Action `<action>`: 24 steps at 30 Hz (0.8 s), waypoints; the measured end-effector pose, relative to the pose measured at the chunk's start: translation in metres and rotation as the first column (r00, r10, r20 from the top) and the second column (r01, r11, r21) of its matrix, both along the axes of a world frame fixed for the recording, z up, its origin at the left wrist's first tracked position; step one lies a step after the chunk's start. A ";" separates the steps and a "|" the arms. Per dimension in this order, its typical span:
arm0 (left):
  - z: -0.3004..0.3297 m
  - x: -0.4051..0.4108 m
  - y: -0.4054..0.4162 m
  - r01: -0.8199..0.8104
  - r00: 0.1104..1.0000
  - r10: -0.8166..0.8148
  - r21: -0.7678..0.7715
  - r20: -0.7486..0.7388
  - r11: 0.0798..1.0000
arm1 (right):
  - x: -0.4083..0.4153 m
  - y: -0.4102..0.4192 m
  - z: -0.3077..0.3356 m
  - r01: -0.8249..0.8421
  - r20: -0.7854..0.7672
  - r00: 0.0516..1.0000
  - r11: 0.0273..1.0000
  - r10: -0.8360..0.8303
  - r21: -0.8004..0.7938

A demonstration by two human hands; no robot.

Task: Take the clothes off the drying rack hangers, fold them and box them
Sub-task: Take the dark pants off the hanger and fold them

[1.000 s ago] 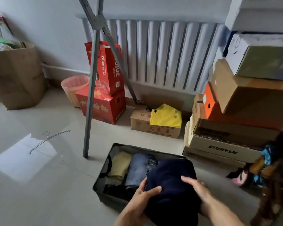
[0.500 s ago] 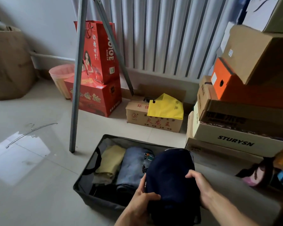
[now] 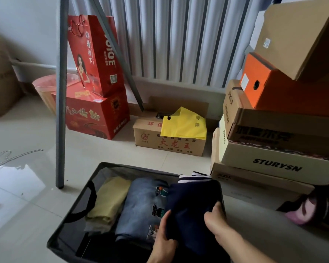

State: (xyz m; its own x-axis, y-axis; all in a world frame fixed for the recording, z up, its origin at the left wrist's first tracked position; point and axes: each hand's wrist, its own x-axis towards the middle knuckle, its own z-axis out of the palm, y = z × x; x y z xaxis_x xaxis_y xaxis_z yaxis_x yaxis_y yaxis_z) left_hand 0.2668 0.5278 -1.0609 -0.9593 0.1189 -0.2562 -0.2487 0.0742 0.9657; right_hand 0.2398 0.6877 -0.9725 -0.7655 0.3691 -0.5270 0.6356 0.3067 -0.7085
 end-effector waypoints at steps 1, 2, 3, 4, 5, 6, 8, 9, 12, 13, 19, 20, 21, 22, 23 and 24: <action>0.015 0.003 0.002 -0.004 1.000 0.004 -0.032 -0.014 0.999 | 0.000 -0.003 0.000 -0.021 -0.029 0.999 0.994 0.024 0.106; 0.021 0.004 0.002 -0.010 1.000 0.008 -0.048 -0.027 0.999 | 0.002 -0.006 -0.001 -0.052 -0.080 0.994 0.977 0.070 0.209; 0.027 0.005 0.003 0.003 1.000 -0.004 -0.060 -0.017 0.998 | 0.008 -0.009 -0.001 -0.086 -0.160 0.976 0.940 0.146 0.329; 0.033 0.005 0.002 0.027 1.000 -0.027 -0.055 -0.003 0.998 | 0.012 -0.013 -0.005 -0.111 -0.242 0.938 0.878 0.247 0.465; 0.035 0.004 0.002 0.041 0.999 -0.040 -0.063 0.006 0.997 | 0.015 -0.016 -0.008 -0.141 -0.287 0.879 0.783 0.381 0.606; 0.033 0.004 0.002 0.047 0.999 -0.046 -0.089 0.013 0.995 | 0.015 -0.017 -0.014 -0.162 -0.302 0.808 0.684 0.505 0.711; 0.022 0.005 0.002 0.061 0.998 -0.062 -0.159 -0.002 0.985 | 0.009 -0.020 -0.019 -0.316 -0.161 0.672 0.476 0.723 0.820; 0.017 0.007 0.000 0.073 0.997 -0.073 -0.209 0.003 0.975 | 0.005 -0.023 -0.021 -0.387 -0.060 0.645 0.393 0.762 0.834; 0.022 0.009 -0.002 0.150 0.988 -0.130 -0.321 0.083 0.935 | -0.015 -0.021 -0.033 -0.572 0.136 0.663 0.381 0.736 0.726; 0.028 0.010 -0.001 0.173 0.984 -0.145 -0.338 0.108 0.925 | -0.021 -0.020 -0.035 -0.630 0.200 0.665 0.398 0.719 0.667; 0.029 0.007 0.003 0.204 0.974 -0.147 -0.383 0.175 0.901 | -0.042 -0.015 -0.035 -0.741 0.317 0.632 0.431 0.707 0.515; 0.030 0.008 0.002 0.208 0.972 -0.144 -0.392 0.185 0.896 | -0.042 -0.015 -0.034 -0.740 0.316 0.631 0.429 0.708 0.517; 0.035 0.010 0.001 0.217 0.970 -0.149 -0.410 0.191 0.886 | -0.040 -0.016 -0.031 -0.737 0.306 0.632 0.430 0.712 0.522; 0.040 0.011 0.000 0.215 0.970 -0.146 -0.412 0.193 0.885 | -0.037 -0.018 -0.027 -0.729 0.291 0.635 0.432 0.715 0.531; 0.043 0.011 -0.001 0.220 0.968 -0.145 -0.420 0.203 0.881 | -0.034 -0.020 -0.023 -0.718 0.269 0.643 0.441 0.717 0.539; 0.047 0.011 -0.002 0.223 0.965 -0.139 -0.421 0.221 0.880 | -0.031 -0.021 -0.019 -0.702 0.245 0.656 0.457 0.714 0.547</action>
